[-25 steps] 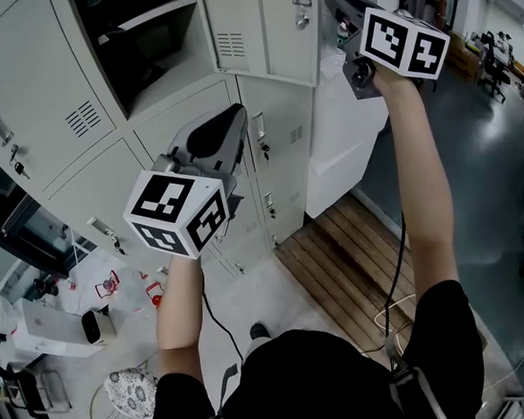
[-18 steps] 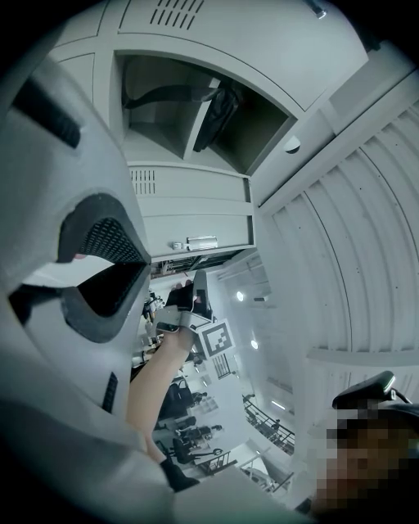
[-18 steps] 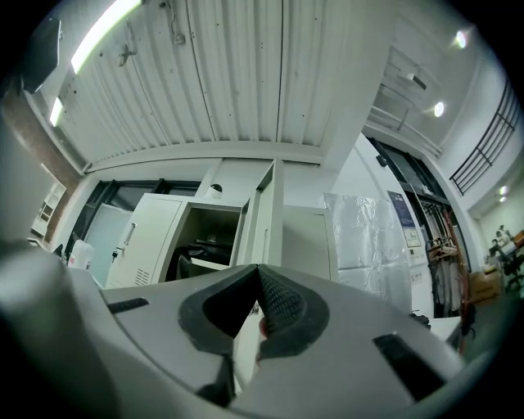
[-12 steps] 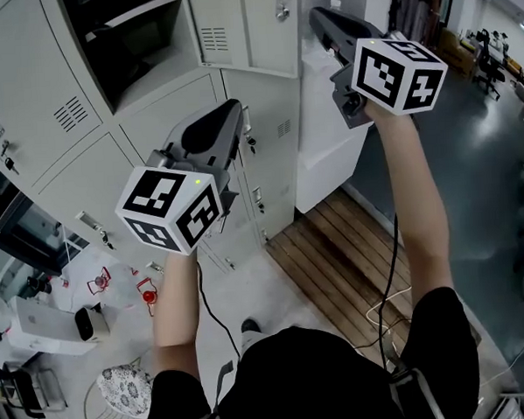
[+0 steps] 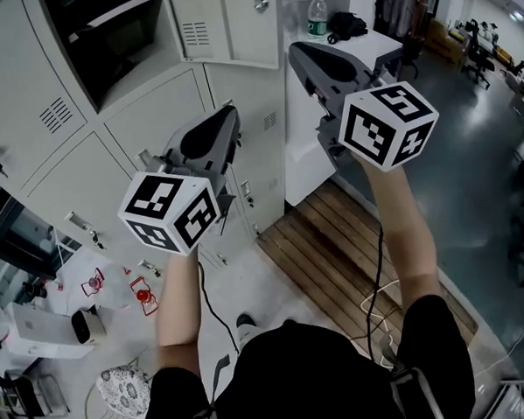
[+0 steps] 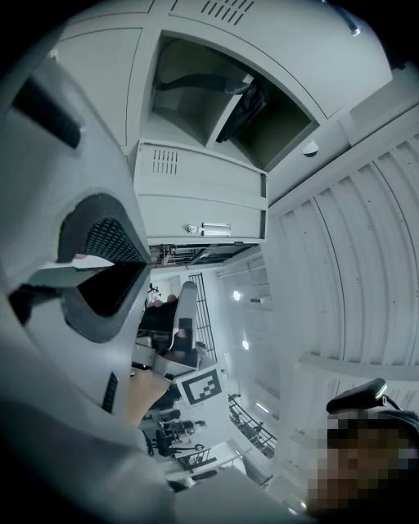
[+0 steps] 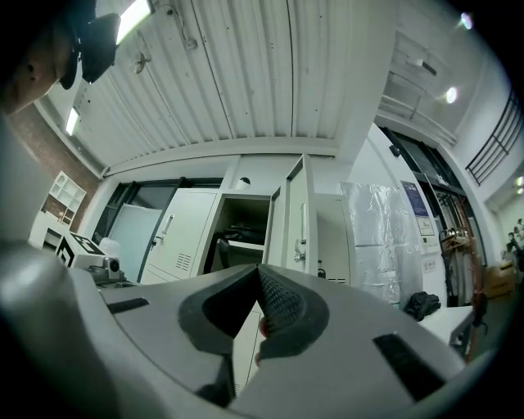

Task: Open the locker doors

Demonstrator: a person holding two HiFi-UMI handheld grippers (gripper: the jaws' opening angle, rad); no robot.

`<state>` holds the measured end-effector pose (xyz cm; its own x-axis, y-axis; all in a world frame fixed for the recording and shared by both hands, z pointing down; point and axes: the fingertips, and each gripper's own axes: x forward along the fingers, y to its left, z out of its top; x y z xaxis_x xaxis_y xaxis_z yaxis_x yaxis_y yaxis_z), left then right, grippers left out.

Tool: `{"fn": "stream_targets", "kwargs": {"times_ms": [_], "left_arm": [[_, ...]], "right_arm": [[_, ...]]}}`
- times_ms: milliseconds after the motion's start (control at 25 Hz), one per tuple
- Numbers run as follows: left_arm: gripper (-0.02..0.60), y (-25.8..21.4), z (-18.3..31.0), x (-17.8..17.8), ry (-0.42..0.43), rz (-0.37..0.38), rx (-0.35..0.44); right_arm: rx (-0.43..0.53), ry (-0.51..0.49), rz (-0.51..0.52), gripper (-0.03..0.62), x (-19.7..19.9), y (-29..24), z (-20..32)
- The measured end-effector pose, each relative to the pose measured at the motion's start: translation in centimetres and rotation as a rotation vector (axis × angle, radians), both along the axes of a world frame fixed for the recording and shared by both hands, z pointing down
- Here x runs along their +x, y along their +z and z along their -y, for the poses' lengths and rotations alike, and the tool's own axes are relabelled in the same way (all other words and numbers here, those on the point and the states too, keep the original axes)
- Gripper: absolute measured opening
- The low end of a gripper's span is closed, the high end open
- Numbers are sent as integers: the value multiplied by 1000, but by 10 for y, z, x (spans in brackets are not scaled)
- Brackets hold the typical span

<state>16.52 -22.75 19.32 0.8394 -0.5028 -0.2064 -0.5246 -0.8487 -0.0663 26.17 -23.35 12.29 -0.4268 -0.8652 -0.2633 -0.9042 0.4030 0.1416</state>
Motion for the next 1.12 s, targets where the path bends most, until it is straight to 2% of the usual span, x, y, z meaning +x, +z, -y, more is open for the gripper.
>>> {"fn": "stream_targets", "kwargs": {"times_ms": [440, 720, 1120], "left_arm": [[15, 3, -12, -5, -17, -18, 22], [15, 5, -20, -8, -24, -11, 36], [15, 11, -22, -6, -19, -3, 20]], "right_arm": [[1, -27, 18, 6, -16, 36, -28], [16, -62, 65, 5, -15, 58, -37], [16, -47, 55, 5, -14, 68, -41]]}}
